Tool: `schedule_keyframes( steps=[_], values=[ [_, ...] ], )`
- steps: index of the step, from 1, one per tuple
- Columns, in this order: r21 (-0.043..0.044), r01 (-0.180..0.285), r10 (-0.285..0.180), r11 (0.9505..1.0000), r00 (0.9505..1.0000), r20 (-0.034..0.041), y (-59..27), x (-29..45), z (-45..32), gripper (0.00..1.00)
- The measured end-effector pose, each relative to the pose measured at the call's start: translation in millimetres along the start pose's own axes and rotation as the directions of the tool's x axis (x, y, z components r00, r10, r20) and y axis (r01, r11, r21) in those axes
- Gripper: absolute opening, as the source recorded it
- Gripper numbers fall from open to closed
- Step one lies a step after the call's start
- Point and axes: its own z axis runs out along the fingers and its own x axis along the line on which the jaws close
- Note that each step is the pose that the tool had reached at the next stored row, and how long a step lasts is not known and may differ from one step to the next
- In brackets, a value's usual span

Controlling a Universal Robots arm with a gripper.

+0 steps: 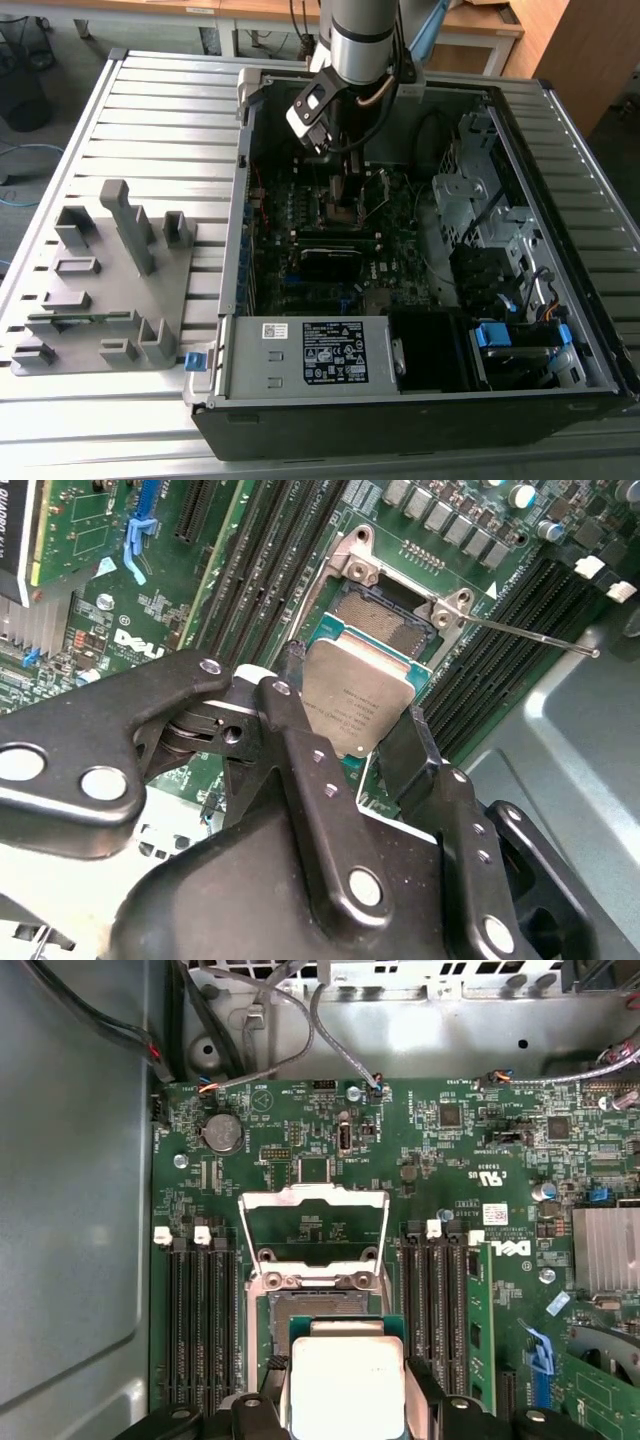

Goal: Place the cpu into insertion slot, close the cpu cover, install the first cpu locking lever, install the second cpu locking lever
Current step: 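Place the cpu into insertion slot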

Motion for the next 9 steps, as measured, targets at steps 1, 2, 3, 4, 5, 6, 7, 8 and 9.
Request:
schedule_keyframes(
  steps=[1,2,3,4,5,6,7,8,9],
  values=[
    [0.0000,0.000,0.000,1.0000,1.0000,-0.0009,0.0,0.0,0.2,0.54],
    [0.0001,0.000,0.000,1.0000,1.0000,-0.0011,0.0,0.0,0.2,0.54],
    [0.0001,0.000,0.000,1.0000,1.0000,-0.0012,0.0,0.0,0.2,0.54],
    [0.0001,0.000,0.000,1.0000,1.0000,-0.0011,0.0,0.0,0.4,0.54],
    [0.0001,0.000,0.000,1.0000,1.0000,-0.0012,0.0,0.0,0.5,0.54],
    [0.0001,0.000,0.000,1.0000,1.0000,-0.0012,0.0,0.0,0.5,0.54],
    [0.0001,0.000,0.000,1.0000,1.0000,-0.0011,0.0,0.0,0.5,0.54],
    [0.0002,0.000,0.000,1.0000,1.0000,-0.0012,0.0,0.0,0.6,0.54],
    [0.0001,0.000,0.000,1.0000,1.0000,-0.0012,0.0,0.0,0.6,0.54]
  ],
)
